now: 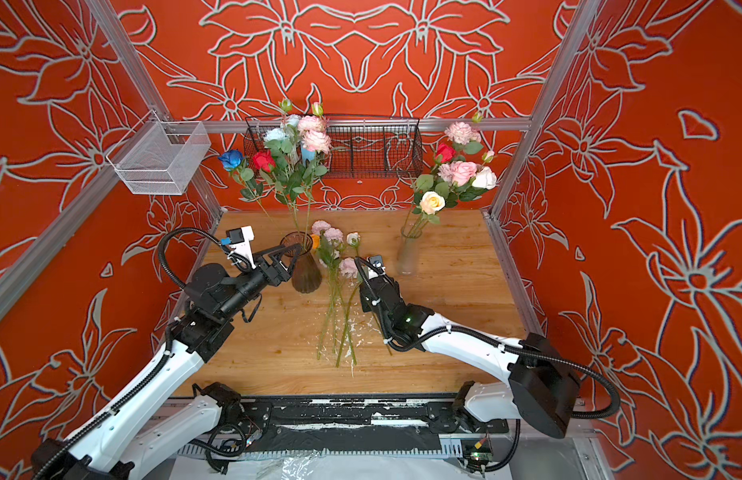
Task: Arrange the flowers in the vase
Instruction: 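Move the right gripper back to the bunch and close on the orange rose stem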
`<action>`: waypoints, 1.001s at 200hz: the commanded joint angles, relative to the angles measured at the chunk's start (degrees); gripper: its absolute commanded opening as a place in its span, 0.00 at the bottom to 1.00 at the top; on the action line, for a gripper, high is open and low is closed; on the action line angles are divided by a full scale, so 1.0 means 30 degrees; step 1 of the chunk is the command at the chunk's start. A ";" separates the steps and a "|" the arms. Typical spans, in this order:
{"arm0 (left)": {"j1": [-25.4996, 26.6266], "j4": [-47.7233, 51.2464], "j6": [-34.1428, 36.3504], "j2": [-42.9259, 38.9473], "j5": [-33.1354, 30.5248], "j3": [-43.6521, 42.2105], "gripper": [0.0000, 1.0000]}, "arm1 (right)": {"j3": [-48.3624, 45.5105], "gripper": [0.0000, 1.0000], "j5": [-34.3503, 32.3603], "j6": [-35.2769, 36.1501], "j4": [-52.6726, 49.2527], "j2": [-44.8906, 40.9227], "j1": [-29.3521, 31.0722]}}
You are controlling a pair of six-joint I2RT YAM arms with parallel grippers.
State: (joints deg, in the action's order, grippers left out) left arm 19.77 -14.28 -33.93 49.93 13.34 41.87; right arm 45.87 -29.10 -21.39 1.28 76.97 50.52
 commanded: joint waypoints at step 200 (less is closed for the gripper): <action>0.0233 0.5096 -0.0670 0.0471 -0.3482 0.2441 0.82 | 0.7836 0.35 1.0897 0.0756 -0.3852 0.9740 -0.2603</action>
State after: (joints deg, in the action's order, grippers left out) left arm 20.25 0.86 -36.45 53.19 4.05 48.82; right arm 65.23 -1.96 -25.61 -9.61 103.88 41.89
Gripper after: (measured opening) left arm 0.821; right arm 0.337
